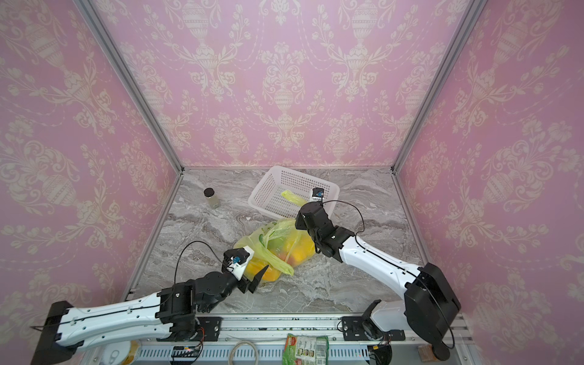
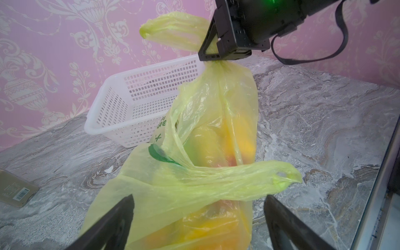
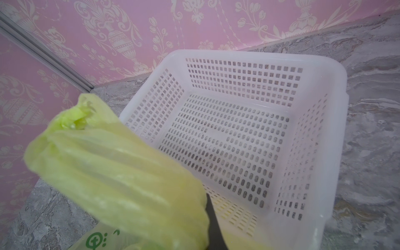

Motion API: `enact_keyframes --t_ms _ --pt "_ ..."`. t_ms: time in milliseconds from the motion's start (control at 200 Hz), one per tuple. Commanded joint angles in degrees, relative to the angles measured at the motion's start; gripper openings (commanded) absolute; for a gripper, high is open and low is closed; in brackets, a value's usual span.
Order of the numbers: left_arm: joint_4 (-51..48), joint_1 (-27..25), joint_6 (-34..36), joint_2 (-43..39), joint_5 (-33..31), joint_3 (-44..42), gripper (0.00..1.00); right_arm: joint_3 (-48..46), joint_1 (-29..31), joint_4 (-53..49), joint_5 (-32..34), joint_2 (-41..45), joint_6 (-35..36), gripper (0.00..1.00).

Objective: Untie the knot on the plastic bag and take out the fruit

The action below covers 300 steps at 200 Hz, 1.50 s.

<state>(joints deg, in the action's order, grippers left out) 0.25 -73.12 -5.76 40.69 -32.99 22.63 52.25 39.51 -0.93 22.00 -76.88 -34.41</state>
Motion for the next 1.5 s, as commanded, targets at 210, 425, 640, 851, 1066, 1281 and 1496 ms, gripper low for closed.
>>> enact_keyframes --t_ms 210,425,640,851,1066,1281,1496 --pt "6.6 -2.2 4.7 8.9 -5.2 0.0 0.99 2.1 -0.5 -1.4 -0.5 0.5 -0.2 0.0" --pt "9.3 -3.4 6.7 14.6 -6.8 0.6 0.99 2.0 -1.6 -1.3 -1.9 -0.1 -0.1 0.0" --pt "11.3 -3.5 8.1 23.2 -14.1 3.3 0.99 1.1 -1.8 -0.1 -3.7 0.1 -0.2 0.0" --pt "20.1 -2.3 11.2 29.9 -24.7 6.6 0.99 -0.3 -1.8 2.0 -6.2 -0.1 -1.6 0.0" --pt "14.0 2.9 8.6 29.7 -20.7 12.2 0.4 -2.3 -1.8 3.0 -6.5 0.5 -2.0 0.0" --pt "7.6 8.5 3.8 23.6 -14.0 13.2 0.25 -4.9 -1.8 4.9 -6.9 1.6 -2.5 0.0" --pt "5.8 11.0 1.0 19.7 -12.2 12.5 0.9 -6.0 -1.7 6.9 -8.9 1.4 -3.5 0.0"
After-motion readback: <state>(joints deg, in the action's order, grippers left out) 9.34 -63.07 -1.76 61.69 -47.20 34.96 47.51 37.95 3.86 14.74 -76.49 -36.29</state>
